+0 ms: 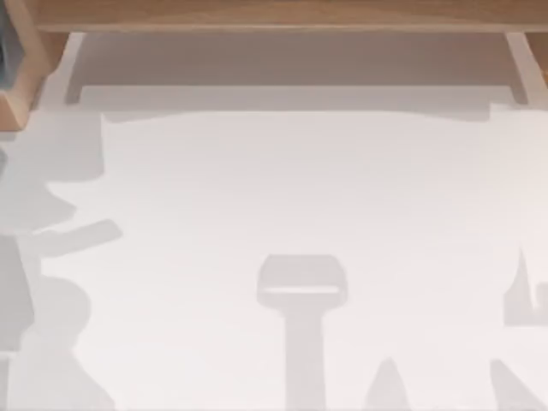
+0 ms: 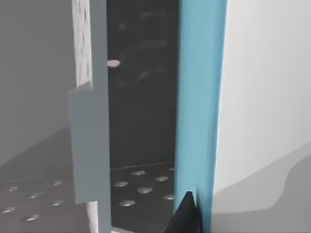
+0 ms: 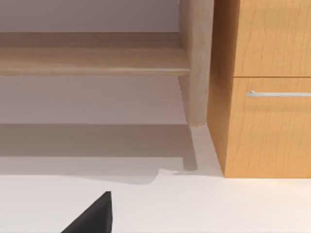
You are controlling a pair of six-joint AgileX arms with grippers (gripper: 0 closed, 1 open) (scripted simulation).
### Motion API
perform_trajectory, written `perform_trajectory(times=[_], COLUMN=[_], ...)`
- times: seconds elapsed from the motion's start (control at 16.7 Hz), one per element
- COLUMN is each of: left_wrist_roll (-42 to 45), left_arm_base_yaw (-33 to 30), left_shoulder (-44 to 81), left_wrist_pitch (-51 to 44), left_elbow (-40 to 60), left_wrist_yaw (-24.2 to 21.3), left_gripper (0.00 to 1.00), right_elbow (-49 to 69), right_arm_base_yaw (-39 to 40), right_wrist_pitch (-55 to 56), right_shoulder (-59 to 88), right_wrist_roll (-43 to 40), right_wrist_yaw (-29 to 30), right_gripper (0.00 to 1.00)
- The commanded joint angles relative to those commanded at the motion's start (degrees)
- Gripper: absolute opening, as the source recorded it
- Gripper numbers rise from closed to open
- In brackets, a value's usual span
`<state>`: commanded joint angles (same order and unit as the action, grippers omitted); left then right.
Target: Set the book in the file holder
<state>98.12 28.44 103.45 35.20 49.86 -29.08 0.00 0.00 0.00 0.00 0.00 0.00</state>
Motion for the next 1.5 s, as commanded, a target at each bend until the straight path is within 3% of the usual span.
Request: perform_trajectory(times=[0.66,1.44,1.5], left_wrist_roll=[1.5,0.7,0.7], left_arm_base_yaw=[0.4,-1.8,-1.8], left_shoulder=[5.5,10.7,10.7], left_wrist_pitch=[2.6,1.9,1.9], left_elbow=[3.4,9.8,9.8], left_wrist_yaw=[-1.5,0.6,0.6], left_gripper=[0.0,0.0,0.08], right_elbow=[0.0,0.0,0.0], right_arm_base_yaw=[0.0,0.0,0.0], right_wrist_pitch=[0.0,0.0,0.0], right_shoulder=[0.0,0.0,0.0], right_wrist_roll=[0.0,0.0,0.0], right_wrist_yaw=[0.0,0.0,0.0], right_gripper=[1.0,1.0,1.0])
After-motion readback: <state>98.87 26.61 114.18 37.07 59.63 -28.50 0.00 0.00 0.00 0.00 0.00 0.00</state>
